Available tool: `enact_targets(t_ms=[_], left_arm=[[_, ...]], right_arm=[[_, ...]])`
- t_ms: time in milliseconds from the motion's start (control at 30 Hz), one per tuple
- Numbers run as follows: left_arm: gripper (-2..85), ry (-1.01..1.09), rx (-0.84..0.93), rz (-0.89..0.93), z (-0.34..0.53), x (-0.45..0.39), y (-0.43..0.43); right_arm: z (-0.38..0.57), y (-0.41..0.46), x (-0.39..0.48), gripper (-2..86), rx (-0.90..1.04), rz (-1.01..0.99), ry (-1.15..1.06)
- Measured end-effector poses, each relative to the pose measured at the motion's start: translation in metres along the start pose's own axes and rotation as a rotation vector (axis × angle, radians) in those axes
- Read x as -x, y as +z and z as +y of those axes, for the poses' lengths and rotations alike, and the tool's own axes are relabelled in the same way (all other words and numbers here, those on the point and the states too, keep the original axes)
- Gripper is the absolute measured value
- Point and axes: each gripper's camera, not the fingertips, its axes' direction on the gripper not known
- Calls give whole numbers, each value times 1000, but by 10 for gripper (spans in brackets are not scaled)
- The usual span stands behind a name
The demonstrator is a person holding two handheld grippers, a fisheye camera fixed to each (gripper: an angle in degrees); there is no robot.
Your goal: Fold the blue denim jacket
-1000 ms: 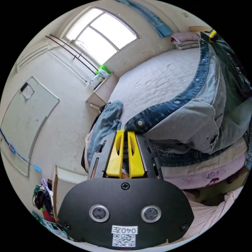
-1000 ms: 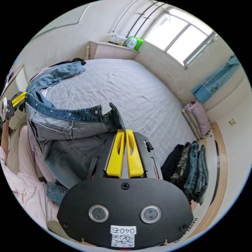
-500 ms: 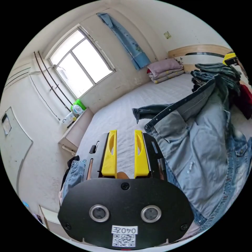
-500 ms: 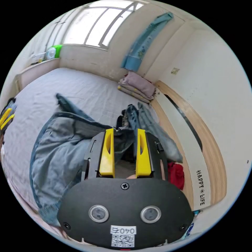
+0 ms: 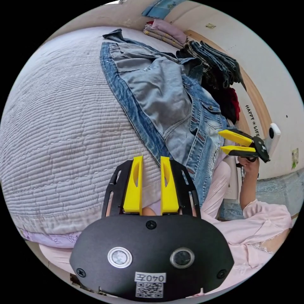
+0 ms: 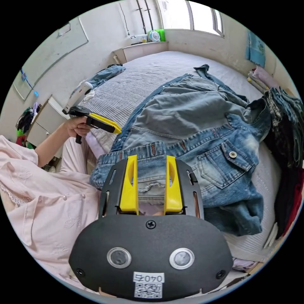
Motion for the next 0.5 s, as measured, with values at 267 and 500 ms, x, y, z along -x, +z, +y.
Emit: enact_targets(t_ms=[267,500], left_arm=[[25,6,9,69,6,4,2],[12,123,12,29,6,-10,7]], right_arm=[[16,40,-2,117,34,-176,21],[-2,90,8,52,111,-36,6]])
